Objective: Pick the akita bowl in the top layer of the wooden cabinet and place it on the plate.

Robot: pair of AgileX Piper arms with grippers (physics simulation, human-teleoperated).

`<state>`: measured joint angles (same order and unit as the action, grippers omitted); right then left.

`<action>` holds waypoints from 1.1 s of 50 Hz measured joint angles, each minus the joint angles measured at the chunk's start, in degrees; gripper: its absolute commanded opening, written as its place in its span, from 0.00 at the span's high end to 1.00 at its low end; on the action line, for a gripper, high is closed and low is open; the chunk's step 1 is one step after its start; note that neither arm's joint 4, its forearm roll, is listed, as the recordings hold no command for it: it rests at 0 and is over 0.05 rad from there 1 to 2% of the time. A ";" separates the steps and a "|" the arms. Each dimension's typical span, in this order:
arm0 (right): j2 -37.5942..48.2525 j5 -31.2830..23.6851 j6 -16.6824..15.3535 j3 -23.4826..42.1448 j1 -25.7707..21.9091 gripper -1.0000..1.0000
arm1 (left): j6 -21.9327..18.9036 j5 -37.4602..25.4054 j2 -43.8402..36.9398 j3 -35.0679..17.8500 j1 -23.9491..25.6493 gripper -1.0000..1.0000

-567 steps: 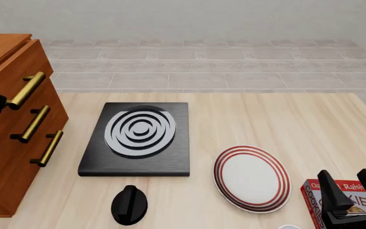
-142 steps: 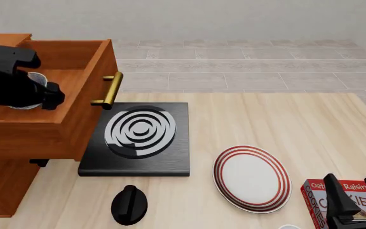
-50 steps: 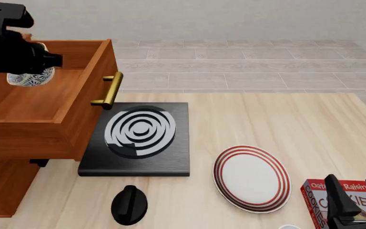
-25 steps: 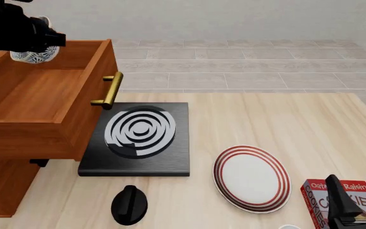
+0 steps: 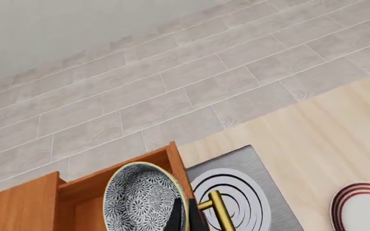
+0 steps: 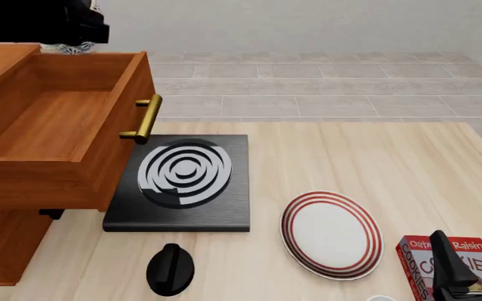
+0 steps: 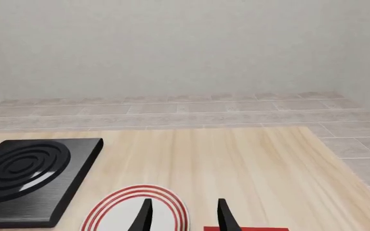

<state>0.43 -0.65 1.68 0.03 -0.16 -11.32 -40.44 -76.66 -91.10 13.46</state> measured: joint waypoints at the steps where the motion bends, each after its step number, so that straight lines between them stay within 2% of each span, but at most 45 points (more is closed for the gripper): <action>1: -0.03 -0.02 -0.01 0.00 -0.01 0.00 | -0.21 0.11 0.02 -0.06 0.27 1.00; 23: 0.96 0.90 -0.35 0.00 -0.07 0.00 | -3.74 2.70 -0.01 -1.23 6.69 1.00; 55: -0.03 0.03 -0.77 0.00 0.03 0.00 | -9.66 10.52 0.98 3.63 17.27 1.00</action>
<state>0.41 -0.62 0.91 0.02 -0.13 -20.98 -29.92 -75.68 -87.47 30.73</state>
